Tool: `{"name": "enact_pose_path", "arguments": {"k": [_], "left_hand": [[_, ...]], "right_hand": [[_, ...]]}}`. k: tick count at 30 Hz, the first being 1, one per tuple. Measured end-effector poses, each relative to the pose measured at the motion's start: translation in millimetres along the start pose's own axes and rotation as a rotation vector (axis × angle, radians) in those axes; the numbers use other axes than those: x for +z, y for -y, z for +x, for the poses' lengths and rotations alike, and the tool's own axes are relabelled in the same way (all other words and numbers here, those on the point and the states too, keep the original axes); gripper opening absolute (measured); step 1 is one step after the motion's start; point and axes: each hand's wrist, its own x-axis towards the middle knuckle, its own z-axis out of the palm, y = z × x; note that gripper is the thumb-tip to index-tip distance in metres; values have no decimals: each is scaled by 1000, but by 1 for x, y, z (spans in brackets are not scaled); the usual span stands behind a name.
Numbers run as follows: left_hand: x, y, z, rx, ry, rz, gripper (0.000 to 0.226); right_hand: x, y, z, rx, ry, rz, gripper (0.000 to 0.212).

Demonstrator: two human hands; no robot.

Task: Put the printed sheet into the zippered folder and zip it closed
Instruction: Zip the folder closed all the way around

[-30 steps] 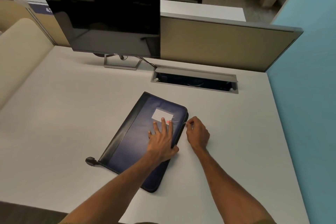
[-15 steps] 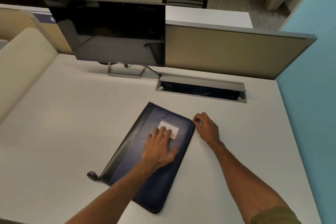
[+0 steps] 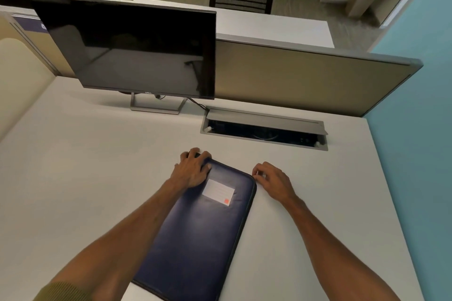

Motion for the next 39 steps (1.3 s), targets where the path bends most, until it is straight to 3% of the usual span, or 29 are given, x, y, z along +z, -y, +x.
{"name": "enact_pose_path", "arguments": {"k": [9, 14, 17, 22, 30, 34, 39], "left_hand": [[11, 25, 0, 101, -90, -52, 28], [22, 11, -1, 22, -72, -17, 34], [36, -17, 2, 87, -96, 19, 40], [53, -55, 2, 119, -109, -224, 27], [49, -57, 4, 85, -139, -273, 25], [53, -57, 3, 89, -135, -261, 25], [59, -60, -1, 123, -160, -204, 34]], "right_hand": [[1, 7, 27, -66, 64, 57, 16], [-9, 7, 34, -82, 138, 15, 13], [-10, 6, 32, -69, 146, 64, 12], [-11, 0, 26, -79, 193, 103, 13], [-9, -1, 32, -119, 210, 37, 15], [-12, -5, 40, -198, 304, -108, 16], [-12, -9, 39, -225, 300, -122, 15]]}}
